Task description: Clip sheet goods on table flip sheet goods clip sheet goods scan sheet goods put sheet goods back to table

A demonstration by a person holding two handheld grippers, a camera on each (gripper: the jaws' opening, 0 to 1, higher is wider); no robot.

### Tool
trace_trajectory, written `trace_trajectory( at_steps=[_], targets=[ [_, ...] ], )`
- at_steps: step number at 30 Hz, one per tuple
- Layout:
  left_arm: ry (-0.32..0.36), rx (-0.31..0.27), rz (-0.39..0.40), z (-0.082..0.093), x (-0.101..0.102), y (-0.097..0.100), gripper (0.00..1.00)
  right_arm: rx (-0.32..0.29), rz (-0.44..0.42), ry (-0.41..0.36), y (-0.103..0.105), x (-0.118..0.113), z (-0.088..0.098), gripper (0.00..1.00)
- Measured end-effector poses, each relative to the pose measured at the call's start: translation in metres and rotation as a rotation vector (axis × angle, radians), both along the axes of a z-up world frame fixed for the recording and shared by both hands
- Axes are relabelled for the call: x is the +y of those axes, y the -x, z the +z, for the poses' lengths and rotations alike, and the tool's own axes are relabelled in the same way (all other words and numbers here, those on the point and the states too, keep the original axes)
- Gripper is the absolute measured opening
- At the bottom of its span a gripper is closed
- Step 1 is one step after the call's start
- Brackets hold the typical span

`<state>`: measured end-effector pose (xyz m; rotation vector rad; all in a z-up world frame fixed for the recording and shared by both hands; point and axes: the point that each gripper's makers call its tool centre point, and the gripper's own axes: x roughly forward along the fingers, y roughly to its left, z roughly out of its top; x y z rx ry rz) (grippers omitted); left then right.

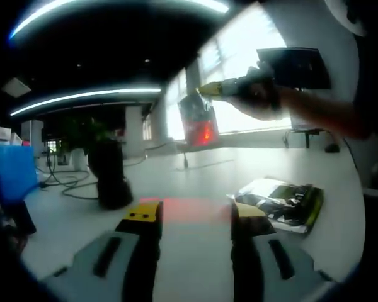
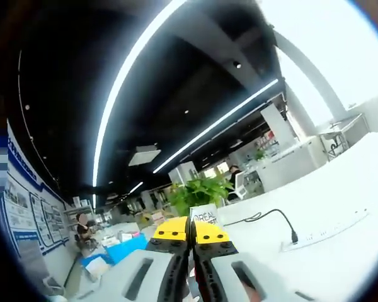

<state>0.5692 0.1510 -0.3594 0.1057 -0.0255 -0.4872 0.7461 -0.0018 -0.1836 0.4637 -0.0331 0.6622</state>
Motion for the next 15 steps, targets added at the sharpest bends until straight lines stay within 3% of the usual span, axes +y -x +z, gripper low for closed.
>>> trace_trajectory(
  at_steps=[15],
  targets=[
    [-0.011,0.000,0.000,-0.001,0.000,-0.001,0.35,-0.021,0.023,0.208,-0.002,-0.015,-0.029,0.00]
  ],
)
